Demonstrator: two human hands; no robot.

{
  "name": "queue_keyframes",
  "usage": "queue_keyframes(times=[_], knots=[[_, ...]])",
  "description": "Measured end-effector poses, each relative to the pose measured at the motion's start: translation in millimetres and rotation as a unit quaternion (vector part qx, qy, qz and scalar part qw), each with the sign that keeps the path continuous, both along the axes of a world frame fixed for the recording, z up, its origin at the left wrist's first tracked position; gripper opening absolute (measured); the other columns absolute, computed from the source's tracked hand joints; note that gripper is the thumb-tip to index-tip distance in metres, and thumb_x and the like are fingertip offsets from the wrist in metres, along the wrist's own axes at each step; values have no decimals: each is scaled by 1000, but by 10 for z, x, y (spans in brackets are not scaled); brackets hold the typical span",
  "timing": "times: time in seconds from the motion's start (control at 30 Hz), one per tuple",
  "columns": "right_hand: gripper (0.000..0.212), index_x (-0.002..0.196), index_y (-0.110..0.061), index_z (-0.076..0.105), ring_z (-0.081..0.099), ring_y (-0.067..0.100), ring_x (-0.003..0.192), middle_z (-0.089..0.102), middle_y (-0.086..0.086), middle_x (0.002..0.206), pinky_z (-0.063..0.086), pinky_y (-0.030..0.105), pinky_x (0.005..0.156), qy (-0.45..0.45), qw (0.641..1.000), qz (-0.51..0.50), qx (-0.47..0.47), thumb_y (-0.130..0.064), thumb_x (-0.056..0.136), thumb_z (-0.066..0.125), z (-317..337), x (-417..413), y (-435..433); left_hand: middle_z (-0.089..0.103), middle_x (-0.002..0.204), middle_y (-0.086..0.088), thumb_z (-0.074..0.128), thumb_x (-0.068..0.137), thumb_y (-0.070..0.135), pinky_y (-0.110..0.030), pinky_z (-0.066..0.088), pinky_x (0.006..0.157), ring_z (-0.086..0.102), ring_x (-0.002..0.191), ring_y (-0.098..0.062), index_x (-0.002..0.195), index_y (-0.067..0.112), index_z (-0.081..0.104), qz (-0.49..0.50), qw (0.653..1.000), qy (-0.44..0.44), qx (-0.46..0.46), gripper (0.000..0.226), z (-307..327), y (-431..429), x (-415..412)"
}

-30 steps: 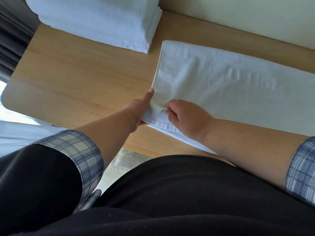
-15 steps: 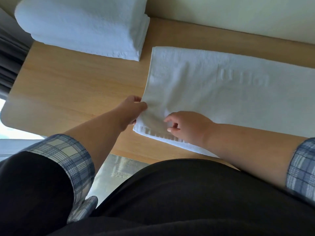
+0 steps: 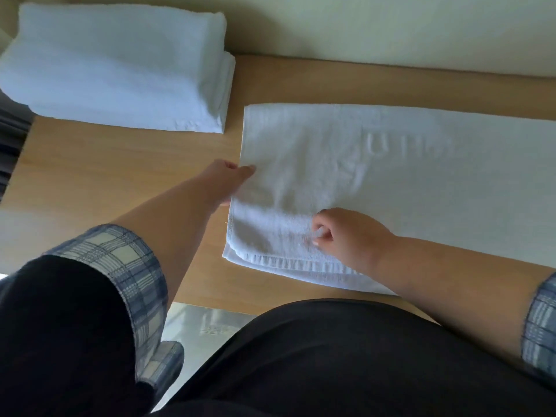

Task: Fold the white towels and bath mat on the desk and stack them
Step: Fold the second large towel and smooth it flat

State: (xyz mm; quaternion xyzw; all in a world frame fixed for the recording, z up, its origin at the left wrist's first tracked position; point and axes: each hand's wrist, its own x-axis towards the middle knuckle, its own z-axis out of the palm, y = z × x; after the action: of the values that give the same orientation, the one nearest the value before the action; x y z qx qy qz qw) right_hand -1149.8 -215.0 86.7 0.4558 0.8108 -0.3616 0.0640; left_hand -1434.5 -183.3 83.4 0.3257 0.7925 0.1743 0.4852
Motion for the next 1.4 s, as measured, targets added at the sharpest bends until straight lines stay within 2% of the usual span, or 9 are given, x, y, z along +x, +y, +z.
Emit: queue_keyframes(times=[0.17, 0.3, 0.5, 0.67, 0.77, 0.87, 0.97, 1.13, 1.4], knots=[[18, 111, -21, 56, 54, 11, 87, 55, -8, 100, 38, 24, 75, -29, 997, 76, 15, -29, 97, 62, -75, -31, 57, 70, 98, -4, 71, 85, 55, -26, 59, 70, 71, 74, -13, 124, 10, 62, 87, 995, -54, 15, 59, -116, 601, 109], [19, 112, -22, 53, 54, 13, 96, 56, -6, 109, 45, 28, 84, -37, 995, 96, 15, -31, 98, 61, -111, -40, 88, 73, 109, -5, 69, 89, 47, -45, 61, 84, 74, 92, -24, 121, 15, 63, 176, 972, -157, 16, 46, -187, 1063, 107], [21, 117, -25, 51, 51, 12, 104, 53, -8, 116, 46, 31, 92, -56, 993, 106, -4, -34, 99, 58, -116, -33, 83, 65, 114, -5, 61, 86, 24, -38, 59, 86, 66, 98, -24, 112, 22, 62, 158, 976, -105, 103, 26, -93, 1450, 89], [30, 122, -31, 49, 46, 11, 113, 47, -14, 120, 42, 30, 97, -59, 992, 106, -38, -35, 96, 63, -109, -4, 96, 55, 85, 8, 36, 88, 1, -20, 47, 58, 52, 75, -13, 91, 24, 59, 219, 953, -92, 186, 33, 83, 1630, 229], [34, 125, -31, 50, 46, 12, 118, 49, -11, 127, 42, 33, 101, -52, 992, 105, -37, -35, 95, 65, -96, 8, 76, 54, 112, 9, 38, 85, 2, -13, 45, 69, 52, 93, -11, 124, 33, 54, 86, 977, 84, 174, 52, 88, 1357, 299], [36, 125, -29, 52, 50, 11, 111, 52, -10, 122, 43, 32, 100, -40, 994, 98, -37, -33, 93, 68, -81, 18, 79, 38, 148, -1, 47, 87, -2, -25, 35, 104, 42, 128, -24, 143, 35, 42, -188, 907, 286, 247, 68, 38, 898, 532], [30, 120, -28, 59, 53, 4, 86, 57, -12, 101, 46, 22, 82, 16, 997, 30, -71, -23, 92, 68, -63, 60, 101, 30, 161, -3, 55, 96, 20, -44, 19, 122, 25, 148, -29, 147, 34, 44, -448, 825, 229, 258, 54, -100, 368, 849], [20, 115, -37, 59, 60, -4, 84, 63, -13, 100, 45, 9, 66, 118, 961, -225, -113, -26, 99, 56, 32, 404, 115, -15, 168, -4, 28, 90, 76, -57, -13, 120, -21, 152, -28, 159, 37, 0, -534, 768, 318, 155, 84, -339, -155, 888], [16, 110, -32, 59, 58, -1, 88, 62, -13, 102, 40, 7, 72, 25, 904, -426, -31, -22, 99, 54, 76, 1672, -294, 5, 169, -2, 35, 89, 72, -45, -7, 122, -4, 155, -27, 158, 37, 22, -649, 680, 259, 220, 78, -259, -364, 1558]])
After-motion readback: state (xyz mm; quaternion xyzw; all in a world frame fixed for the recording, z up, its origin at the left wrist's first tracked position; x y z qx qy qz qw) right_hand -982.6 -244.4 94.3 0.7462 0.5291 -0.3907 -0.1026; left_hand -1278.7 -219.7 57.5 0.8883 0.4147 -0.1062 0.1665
